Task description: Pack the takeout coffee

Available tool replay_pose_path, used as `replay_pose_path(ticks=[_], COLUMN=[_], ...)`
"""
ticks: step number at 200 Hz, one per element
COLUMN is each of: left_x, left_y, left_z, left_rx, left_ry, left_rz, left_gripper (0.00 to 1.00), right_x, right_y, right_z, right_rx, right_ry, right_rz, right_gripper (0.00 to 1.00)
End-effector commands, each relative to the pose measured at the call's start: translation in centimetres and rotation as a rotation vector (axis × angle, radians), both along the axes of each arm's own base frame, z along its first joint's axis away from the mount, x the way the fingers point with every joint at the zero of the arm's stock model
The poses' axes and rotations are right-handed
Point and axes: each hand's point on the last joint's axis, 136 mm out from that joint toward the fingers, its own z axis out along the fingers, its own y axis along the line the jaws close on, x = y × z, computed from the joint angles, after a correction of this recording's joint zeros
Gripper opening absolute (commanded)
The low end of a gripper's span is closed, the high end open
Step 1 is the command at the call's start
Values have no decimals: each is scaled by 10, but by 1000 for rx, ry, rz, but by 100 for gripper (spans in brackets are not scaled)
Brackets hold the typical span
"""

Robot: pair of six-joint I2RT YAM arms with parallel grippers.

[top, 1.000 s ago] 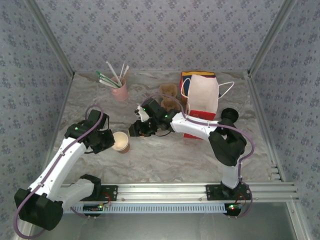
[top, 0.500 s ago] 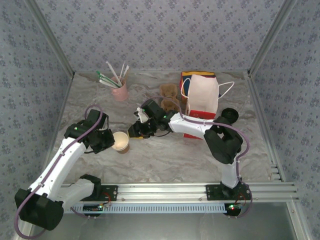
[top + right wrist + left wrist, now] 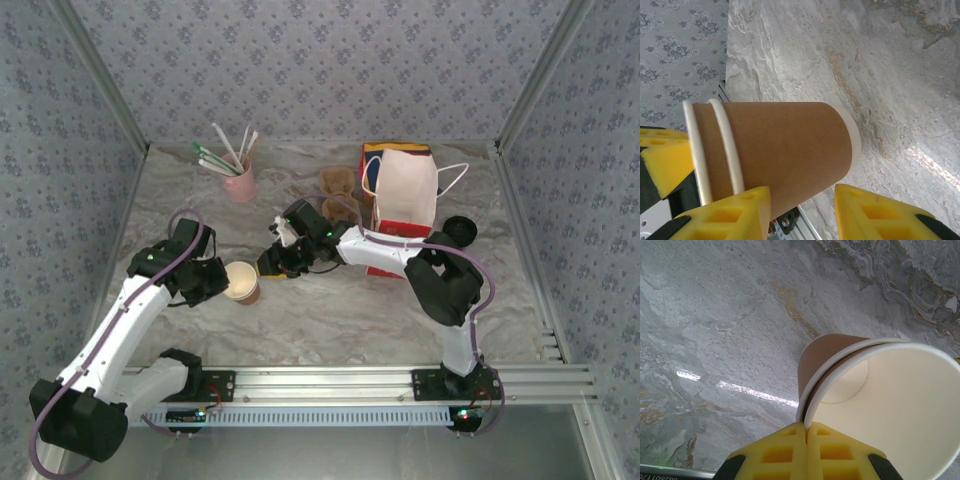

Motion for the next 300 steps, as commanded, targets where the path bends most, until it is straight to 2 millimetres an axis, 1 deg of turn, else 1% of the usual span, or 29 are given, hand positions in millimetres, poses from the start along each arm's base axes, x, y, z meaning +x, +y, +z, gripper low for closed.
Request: replay_pose_path(ticks=[1,37,70,85,121,134,164,184,234,271,300], left_x=[-3,-5,-4,-3,-2,-2,-2,-2,0,1,1], left_y=[-2,2,4,5,4,4,5,5,3,3,3], left_z=[0,-2,-2,-2,-3,-3,-3,-3,-2,-1,-2], left_rx=[-17,-3,-13,-18,-31,-30,-29,-33,-48,-52,-52], left_ry=[-6,6,5,6,7,9,9,8,4,0,0], left_rz=[-17,-20,-15,-12,-10,-9,-7,-5,-3,0,0], left_gripper=[0,0,0,0,0,0,0,0,0,0,0], right_x=[-4,-1,2,0,-2,-2,-3,-4,-9,-7,-7], right_y=[-2,-6,-6,-4,2,4,7,9,12,11,11], right_z=[-8,-3,10,14,18,21,25,25,17,10,11], right_rx=[-6,5,82,118,166,185,202,209,206,194,199], right_ry=[38,39,66,85,120,131,134,140,171,184,184], right_rz=[11,-2,-15,-13,-3,-1,7,15,33,26,26], right_gripper=[39,39,37,36,35,32,32,32,32,32,32])
